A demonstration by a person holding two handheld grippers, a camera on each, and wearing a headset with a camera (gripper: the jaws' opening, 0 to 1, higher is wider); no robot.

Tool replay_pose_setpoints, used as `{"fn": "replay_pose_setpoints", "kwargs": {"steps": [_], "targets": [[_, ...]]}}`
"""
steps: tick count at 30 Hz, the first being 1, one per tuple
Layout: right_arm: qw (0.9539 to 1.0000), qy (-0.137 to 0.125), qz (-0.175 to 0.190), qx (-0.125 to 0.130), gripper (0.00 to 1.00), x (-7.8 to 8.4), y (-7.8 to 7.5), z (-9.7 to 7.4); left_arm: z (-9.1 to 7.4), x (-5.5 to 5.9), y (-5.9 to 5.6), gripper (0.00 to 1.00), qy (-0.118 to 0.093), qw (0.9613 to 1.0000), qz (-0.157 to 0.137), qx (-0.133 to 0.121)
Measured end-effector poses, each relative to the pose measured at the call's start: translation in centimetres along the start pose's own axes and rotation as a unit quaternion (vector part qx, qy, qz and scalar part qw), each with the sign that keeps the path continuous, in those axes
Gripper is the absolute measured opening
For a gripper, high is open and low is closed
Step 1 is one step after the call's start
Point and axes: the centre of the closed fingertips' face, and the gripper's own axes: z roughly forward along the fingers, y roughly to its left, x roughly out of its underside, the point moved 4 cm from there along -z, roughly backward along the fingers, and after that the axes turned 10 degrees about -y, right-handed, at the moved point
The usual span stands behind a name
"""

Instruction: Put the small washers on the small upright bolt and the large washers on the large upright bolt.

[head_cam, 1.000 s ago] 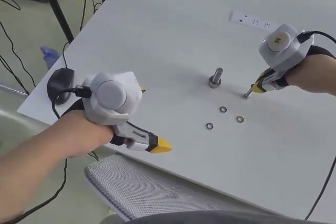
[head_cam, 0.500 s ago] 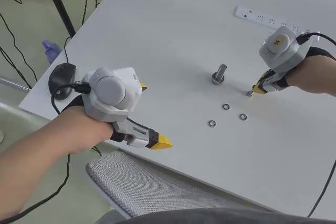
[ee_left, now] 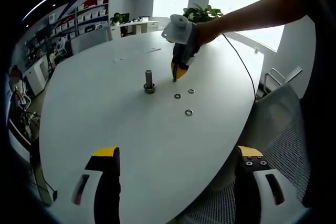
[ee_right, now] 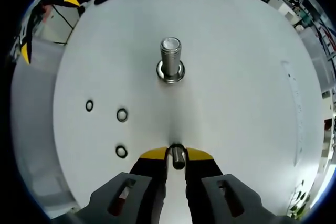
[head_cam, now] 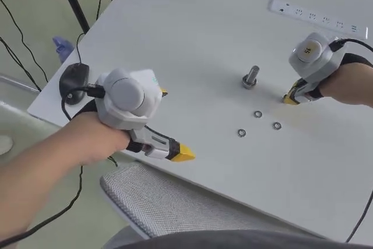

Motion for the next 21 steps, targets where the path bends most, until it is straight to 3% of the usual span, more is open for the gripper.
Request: {"fn": "replay_pose_setpoints", "kwargs": {"steps": [21], "targets": [[0.9999,0.003,-0.010,-0.004,0.15,0.38,0.51,0.72,-0.09,-0.15,-0.48,0.88,0.002,1.0000,-0.005,-0.001]]}}
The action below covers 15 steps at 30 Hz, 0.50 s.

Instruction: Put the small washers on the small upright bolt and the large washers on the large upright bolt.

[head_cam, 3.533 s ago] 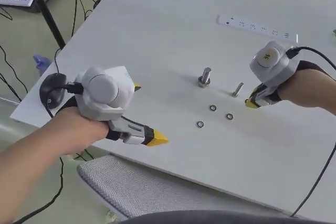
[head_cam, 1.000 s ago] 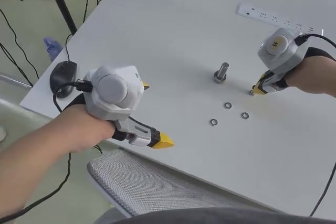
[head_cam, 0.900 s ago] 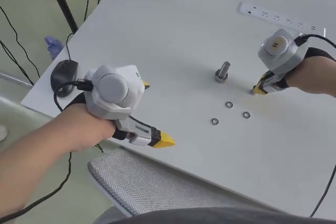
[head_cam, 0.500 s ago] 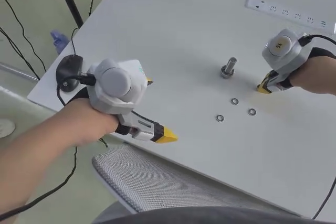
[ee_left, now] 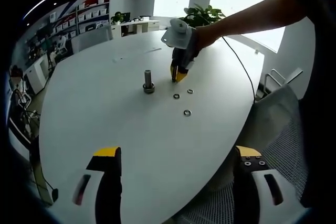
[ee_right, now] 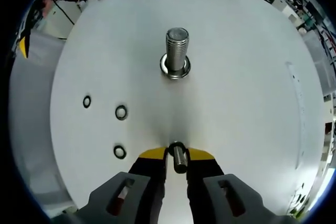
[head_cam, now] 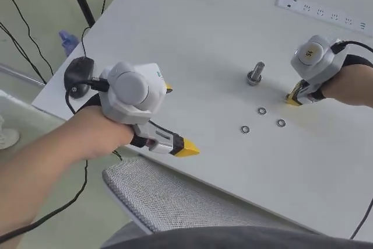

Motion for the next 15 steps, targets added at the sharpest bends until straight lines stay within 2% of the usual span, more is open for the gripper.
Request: {"fn": "replay_pose_setpoints", "kwargs": {"steps": [12,15], "targets": [[1.0000,0.001,0.007,-0.001,0.15,-0.02,-0.09,-0.02,-0.56,0.52,0.07,0.87,0.003,1.0000,-0.005,-0.004],[0.9999,-0.002,0.012,-0.002,0.19,-0.04,-0.18,-0.06,-0.55,0.52,0.07,0.88,0.004,1.0000,-0.004,-0.005]]}}
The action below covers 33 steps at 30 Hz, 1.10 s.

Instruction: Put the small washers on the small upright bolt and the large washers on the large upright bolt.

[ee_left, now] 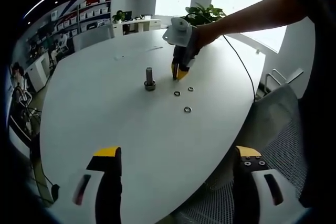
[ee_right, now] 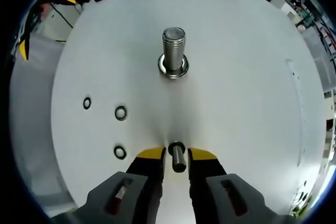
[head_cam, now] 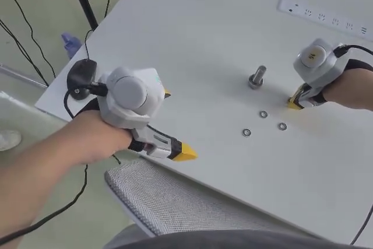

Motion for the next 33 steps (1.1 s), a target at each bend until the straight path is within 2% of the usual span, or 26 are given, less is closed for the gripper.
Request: {"fn": "replay_pose_setpoints", "kwargs": {"steps": [3,7,9,12,17,19,20,23,25,29,33], "targets": [[0.9999,-0.010,-0.001,0.003,0.26,-0.1,-0.1,-0.1,-0.1,-0.1,0.0,0.88,-0.002,1.0000,-0.002,0.000],[1.0000,-0.009,0.002,-0.004,0.29,-0.1,0.1,-0.5,-0.2,-0.3,0.1,0.89,-0.004,1.0000,0.001,-0.003],[0.9999,-0.008,0.002,-0.005,0.29,-0.1,0.2,-0.7,-0.4,-0.7,0.1,0.89,-0.005,1.0000,0.002,-0.004],[1.0000,-0.005,0.000,-0.006,0.29,0.1,0.1,-1.0,-0.7,-2.0,-0.1,0.90,-0.026,0.9997,0.001,-0.004],[0.9999,-0.010,0.004,-0.004,0.31,-0.2,0.1,-1.8,-0.5,-2.3,0.0,0.91,-0.026,0.9996,0.006,-0.006],[0.9999,-0.011,-0.001,-0.001,0.32,-0.6,0.1,-2.5,-0.4,-2.8,0.1,0.90,-0.043,0.9990,-0.009,-0.007],[0.9999,-0.012,-0.001,-0.001,0.32,-0.7,0.1,-2.6,-0.4,-2.8,0.2,0.91,-0.045,0.9989,-0.013,-0.008],[0.9996,-0.030,0.004,0.003,0.33,-1.7,0.0,-3.7,-0.6,-3.2,0.0,0.92,-0.062,0.9977,-0.027,-0.004],[0.9992,-0.037,0.014,0.000,0.34,-2.1,0.2,-4.2,-0.6,-3.3,0.1,0.93,-0.063,0.9977,-0.026,-0.006],[0.9990,-0.039,0.018,-0.003,0.35,-2.5,0.8,-5.3,-0.8,-3.4,0.5,0.98,-0.060,0.9979,-0.011,-0.021],[0.9985,-0.052,0.016,0.000,0.36,-2.9,1.2,-6.4,-0.7,-3.6,0.7,0.98,-0.057,0.9980,0.001,-0.028]]}}
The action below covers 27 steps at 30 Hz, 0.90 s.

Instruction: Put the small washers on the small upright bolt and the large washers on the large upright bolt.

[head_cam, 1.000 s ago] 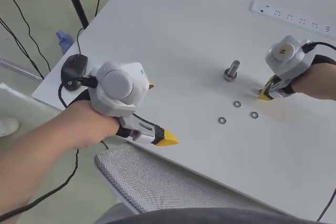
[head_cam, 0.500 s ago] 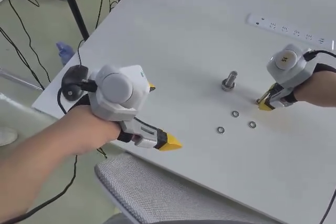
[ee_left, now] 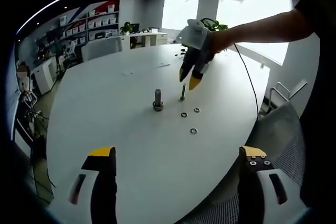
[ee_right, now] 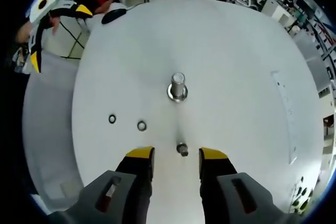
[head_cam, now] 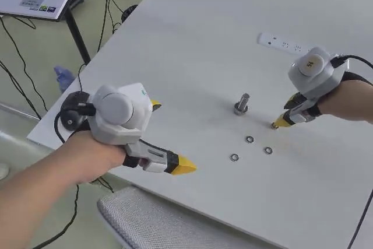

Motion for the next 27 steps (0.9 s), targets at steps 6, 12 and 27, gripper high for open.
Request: {"fn": "replay_pose_setpoints", "kwargs": {"steps": [6,12,27], "targets": [[0.9999,-0.009,0.004,0.004,0.36,0.3,0.2,-0.1,0.1,0.4,0.1,1.00,0.013,0.9999,0.010,0.005],[0.9998,-0.018,0.005,0.002,0.36,0.6,1.8,-0.4,0.0,0.8,0.0,1.00,0.024,0.9996,0.012,0.006],[0.9995,-0.032,-0.004,0.004,0.35,1.7,5.4,0.4,-0.2,1.1,-0.3,1.00,0.029,0.9995,0.010,-0.001]]}}
